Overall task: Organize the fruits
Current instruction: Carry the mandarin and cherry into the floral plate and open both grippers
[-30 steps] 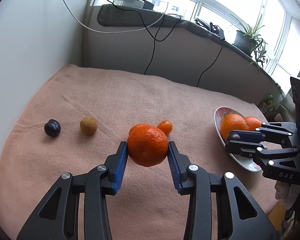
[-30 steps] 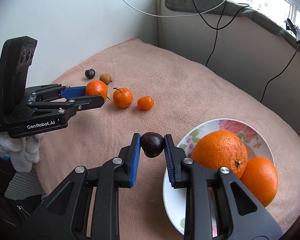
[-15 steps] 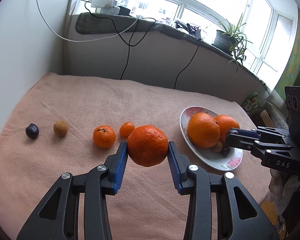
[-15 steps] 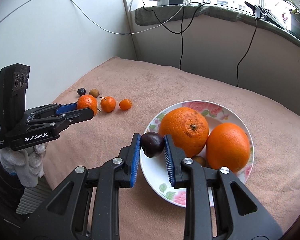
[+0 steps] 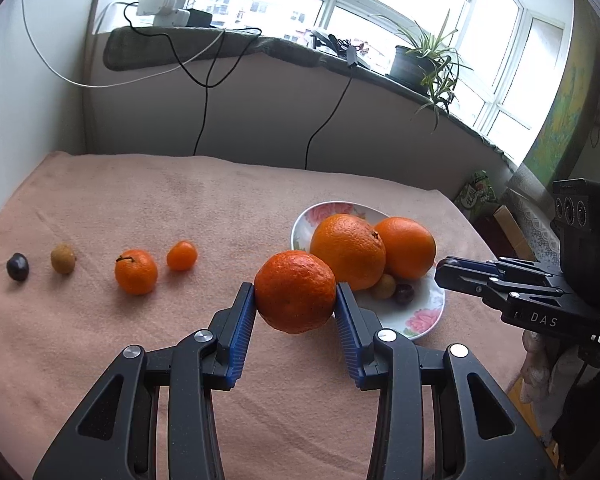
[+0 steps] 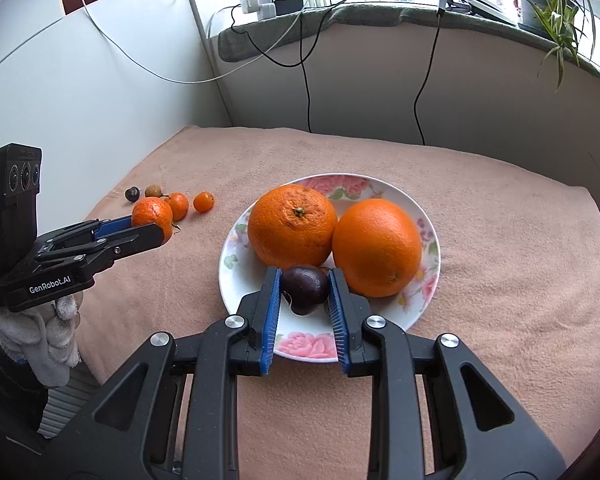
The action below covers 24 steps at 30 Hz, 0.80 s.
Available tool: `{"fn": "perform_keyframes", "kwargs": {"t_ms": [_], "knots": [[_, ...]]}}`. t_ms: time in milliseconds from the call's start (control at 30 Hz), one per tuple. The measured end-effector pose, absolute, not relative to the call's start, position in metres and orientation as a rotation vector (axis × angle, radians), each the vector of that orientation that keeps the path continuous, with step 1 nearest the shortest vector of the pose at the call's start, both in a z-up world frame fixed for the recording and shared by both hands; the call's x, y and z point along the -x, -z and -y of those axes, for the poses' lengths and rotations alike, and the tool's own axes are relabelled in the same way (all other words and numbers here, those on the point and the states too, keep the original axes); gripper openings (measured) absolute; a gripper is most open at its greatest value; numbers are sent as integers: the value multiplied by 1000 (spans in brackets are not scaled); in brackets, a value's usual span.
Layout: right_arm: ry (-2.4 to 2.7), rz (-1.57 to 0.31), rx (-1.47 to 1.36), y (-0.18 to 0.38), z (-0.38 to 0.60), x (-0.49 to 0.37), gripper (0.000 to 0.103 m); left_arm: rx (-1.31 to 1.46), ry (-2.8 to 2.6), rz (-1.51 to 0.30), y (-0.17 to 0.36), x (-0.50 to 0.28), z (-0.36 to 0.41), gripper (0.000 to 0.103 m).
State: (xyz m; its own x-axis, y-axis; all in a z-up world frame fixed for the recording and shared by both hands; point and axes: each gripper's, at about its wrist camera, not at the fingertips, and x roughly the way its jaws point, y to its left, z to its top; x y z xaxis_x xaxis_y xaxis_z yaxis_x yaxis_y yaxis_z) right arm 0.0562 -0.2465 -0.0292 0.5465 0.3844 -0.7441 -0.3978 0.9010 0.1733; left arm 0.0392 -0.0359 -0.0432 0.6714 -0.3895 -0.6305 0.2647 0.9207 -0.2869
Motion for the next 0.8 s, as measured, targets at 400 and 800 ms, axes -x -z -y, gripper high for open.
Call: {"fn": "perform_keyframes", "kwargs": {"t_ms": [400,800], "knots": [[-450,-896,-16,38,259,-53,25,169,440,-784,51,-41,70,38],[-461,-916,-20,48,256,-57,25,145,476,-812,53,-45,92,39]]}}
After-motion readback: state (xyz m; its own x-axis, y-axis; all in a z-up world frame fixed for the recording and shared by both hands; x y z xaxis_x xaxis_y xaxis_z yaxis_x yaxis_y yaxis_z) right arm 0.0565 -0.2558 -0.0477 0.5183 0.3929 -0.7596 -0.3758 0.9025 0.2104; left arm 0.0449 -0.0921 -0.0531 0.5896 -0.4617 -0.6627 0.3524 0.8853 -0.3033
